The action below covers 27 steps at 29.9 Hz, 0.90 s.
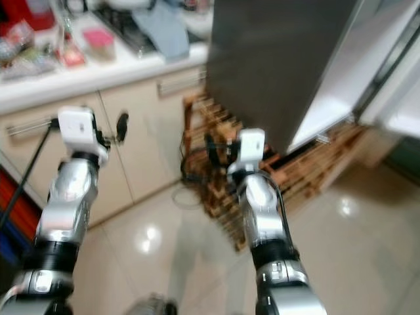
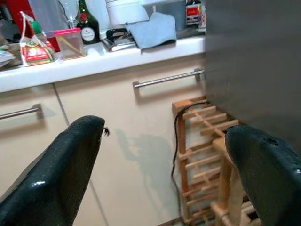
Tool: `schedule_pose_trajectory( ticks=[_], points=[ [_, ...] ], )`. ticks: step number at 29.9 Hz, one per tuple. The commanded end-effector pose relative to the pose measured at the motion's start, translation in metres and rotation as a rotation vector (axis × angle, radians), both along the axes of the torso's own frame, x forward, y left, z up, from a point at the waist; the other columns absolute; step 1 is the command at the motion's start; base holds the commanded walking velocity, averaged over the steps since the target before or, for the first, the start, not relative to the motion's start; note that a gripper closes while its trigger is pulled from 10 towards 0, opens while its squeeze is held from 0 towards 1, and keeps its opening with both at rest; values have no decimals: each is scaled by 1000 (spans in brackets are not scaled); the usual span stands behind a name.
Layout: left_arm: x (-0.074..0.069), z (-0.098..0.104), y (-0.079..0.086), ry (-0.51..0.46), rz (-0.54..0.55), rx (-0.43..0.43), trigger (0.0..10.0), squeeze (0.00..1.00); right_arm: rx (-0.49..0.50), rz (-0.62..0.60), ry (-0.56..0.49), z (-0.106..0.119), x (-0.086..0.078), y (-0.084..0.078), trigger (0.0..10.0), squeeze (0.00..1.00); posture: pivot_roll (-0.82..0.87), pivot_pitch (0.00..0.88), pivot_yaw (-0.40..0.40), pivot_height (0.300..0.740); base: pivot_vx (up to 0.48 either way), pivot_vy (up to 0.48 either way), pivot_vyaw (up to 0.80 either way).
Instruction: Restocking fridge
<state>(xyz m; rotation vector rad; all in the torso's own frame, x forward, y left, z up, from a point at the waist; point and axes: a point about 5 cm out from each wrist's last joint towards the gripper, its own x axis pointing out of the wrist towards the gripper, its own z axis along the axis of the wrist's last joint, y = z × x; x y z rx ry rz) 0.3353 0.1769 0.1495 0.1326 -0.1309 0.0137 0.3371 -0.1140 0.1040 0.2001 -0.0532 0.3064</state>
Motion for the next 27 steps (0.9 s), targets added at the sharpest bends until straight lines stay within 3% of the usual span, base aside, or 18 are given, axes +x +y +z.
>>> schedule_pose_trajectory(
  ticks=[1, 4, 6, 8, 9, 15, 20, 27],
  points=[
    [-3, -9, 4, 44, 2, 46, 10000, 0, 11, -37, -10, 0, -1, -10, 10000, 0, 11, 0, 6, 740, 0, 0, 500],
    [-11, -12, 15, 40, 9, 175, 10000, 0, 4, -41, 6, -7, -8, -16, 10000, 0, 15, 0, -3, 740, 0, 0, 485],
    [-12, -14, 20, 59, 33, 111, 10000, 0, -1, -42, 27, -13, -11, -18, 10000, 0, 21, 0, -6, 740, 0, 0, 481],
    [-9, -16, 23, 83, 74, -63, 10000, 0, -7, -32, 39, -16, -12, -18, 10000, 0, 25, 0, -10, 740, 0, 0, 478],
    [-9, -15, 22, 82, 76, -77, 10000, 0, -12, -23, 35, -16, -12, -16, 10000, 0, 25, 0, -10, 740, 0, 0, 475],
    [-11, -14, 7, 51, 47, -40, 10000, 0, -33, 11, 16, -10, -10, -11, 10000, 0, 25, 0, -23, 740, 0, 0, 475],
    [-13, -19, 2, 64, 53, -75, 10000, 0, -53, 11, 15, -9, -8, -13, 10000, 0, 24, 0, -35, 740, 0, 0, 456],
    [-8, -7, -6, 18, 36, -61, 10000, 0, -61, 39, 22, -10, -9, -9, 10000, 0, 28, 0, -44, 740, 0, 0, 459]
  ],
)
